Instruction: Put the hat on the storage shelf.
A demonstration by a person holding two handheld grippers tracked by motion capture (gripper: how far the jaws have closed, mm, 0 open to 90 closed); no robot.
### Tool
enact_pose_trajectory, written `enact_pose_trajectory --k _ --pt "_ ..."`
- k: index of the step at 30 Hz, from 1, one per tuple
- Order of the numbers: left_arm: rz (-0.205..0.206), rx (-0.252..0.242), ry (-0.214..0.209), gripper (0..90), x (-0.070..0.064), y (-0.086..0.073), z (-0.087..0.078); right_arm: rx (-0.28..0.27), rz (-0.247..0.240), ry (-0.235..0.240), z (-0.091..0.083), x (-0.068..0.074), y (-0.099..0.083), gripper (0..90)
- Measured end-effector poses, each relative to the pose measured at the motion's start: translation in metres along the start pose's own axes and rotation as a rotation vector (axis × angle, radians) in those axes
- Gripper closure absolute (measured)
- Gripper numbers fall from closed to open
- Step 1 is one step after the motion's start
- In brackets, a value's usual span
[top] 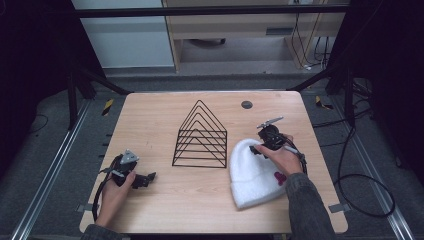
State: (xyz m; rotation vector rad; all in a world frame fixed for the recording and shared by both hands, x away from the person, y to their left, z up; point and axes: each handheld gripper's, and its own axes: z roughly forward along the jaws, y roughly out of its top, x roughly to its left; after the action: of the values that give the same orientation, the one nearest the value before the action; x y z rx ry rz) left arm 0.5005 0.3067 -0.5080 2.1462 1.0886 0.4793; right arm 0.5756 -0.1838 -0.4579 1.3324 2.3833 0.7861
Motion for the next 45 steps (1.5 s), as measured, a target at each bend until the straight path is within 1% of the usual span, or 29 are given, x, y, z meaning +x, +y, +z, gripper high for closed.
enact_pose_trajectory --k 1,2,3,5,6,8,9,10,12,13,14,15,18,19,21,24,25,27,30,31,32,34,36,39,42,45 --pt "0.007 0.000 0.002 0.0 0.000 0.000 0.000 0.009 -0.002 0.009 0.004 0.000 0.000 28.2" --pt "0.007 0.000 0.002 0.0 0.001 0.000 0.000 0.009 -0.002 0.009 0.004 0.000 0.000 28.2" --pt "0.007 0.000 0.001 0.0 0.000 0.000 0.000 0.006 0.012 0.020 0.006 -0.001 0.000 26.9" --pt "0.007 0.000 0.002 0.0 0.000 0.000 0.000 0.005 0.010 0.030 0.008 -0.002 0.000 27.7" --pt "0.007 0.000 0.002 0.0 0.000 0.000 0.000 0.011 0.008 0.026 0.009 -0.002 0.000 29.4" --pt "0.008 0.000 0.002 0.0 0.001 0.000 0.000 0.022 0.012 0.027 0.011 -0.001 -0.001 35.8" --pt "0.008 0.000 0.002 0.0 0.001 0.000 0.000 0.030 0.008 0.033 0.013 0.000 0.000 40.8" --pt "0.009 0.000 0.002 0.0 0.001 0.000 0.000 0.030 0.008 0.033 0.013 0.000 0.000 40.8" --pt "0.009 0.000 0.002 0.0 0.001 0.000 0.000 0.029 0.006 0.041 0.014 -0.001 0.000 48.0" --pt "0.007 0.000 0.002 0.0 0.000 0.000 0.000 0.031 0.007 0.048 0.015 -0.001 -0.001 50.0" --pt "0.006 0.000 0.001 0.0 0.000 0.000 0.000 0.034 0.002 0.046 0.016 0.000 0.000 53.1" --pt "0.007 0.000 0.001 0.0 0.000 0.000 0.000 0.039 0.010 0.046 0.016 0.001 0.000 57.1" --pt "0.006 0.000 0.001 0.0 0.000 0.000 0.000 0.045 -0.002 0.055 0.014 0.002 -0.001 69.5" --pt "0.007 0.000 0.001 0.0 0.000 0.000 0.000 0.052 -0.019 0.051 0.013 0.003 -0.001 72.7" --pt "0.006 0.000 0.001 0.0 0.000 0.000 0.000 0.051 -0.026 0.053 0.010 0.003 -0.001 78.0" --pt "0.005 0.000 0.000 0.0 0.000 0.000 0.000 0.026 -0.033 0.055 0.002 0.006 -0.003 81.1" --pt "0.005 0.000 0.001 0.0 0.000 0.000 0.000 0.006 -0.031 0.057 -0.004 0.008 -0.003 81.4" --pt "-0.002 0.000 0.002 0.0 0.000 0.000 0.000 -0.020 -0.047 0.055 -0.013 0.011 -0.005 81.6" --pt "-0.001 0.001 0.006 0.0 -0.001 0.000 0.000 -0.067 -0.065 0.048 -0.028 0.015 -0.008 81.7" --pt "-0.002 0.004 0.008 0.0 -0.001 0.000 0.000 -0.093 -0.051 0.049 -0.034 0.017 -0.012 81.8" --pt "-0.004 0.004 0.007 0.0 -0.001 0.000 0.000 -0.116 -0.052 0.052 -0.040 0.019 -0.015 81.8" --pt "-0.001 0.004 0.008 0.0 -0.001 0.000 0.000 -0.144 -0.065 0.045 -0.048 0.023 -0.020 81.9" --pt "0.001 0.003 0.004 0.0 -0.001 0.001 0.000 -0.183 -0.061 0.050 -0.061 0.027 -0.024 82.1" --pt "0.000 0.000 0.003 0.0 -0.001 0.001 0.000 -0.234 -0.074 0.043 -0.080 0.033 -0.027 82.3" --pt "-0.009 0.009 0.008 0.0 -0.002 0.002 0.000 -0.271 -0.083 0.046 -0.095 0.041 -0.030 82.3" --pt "0.001 0.008 0.015 0.8 -0.003 0.003 0.000 -0.298 -0.091 0.041 -0.106 0.049 -0.033 82.4"
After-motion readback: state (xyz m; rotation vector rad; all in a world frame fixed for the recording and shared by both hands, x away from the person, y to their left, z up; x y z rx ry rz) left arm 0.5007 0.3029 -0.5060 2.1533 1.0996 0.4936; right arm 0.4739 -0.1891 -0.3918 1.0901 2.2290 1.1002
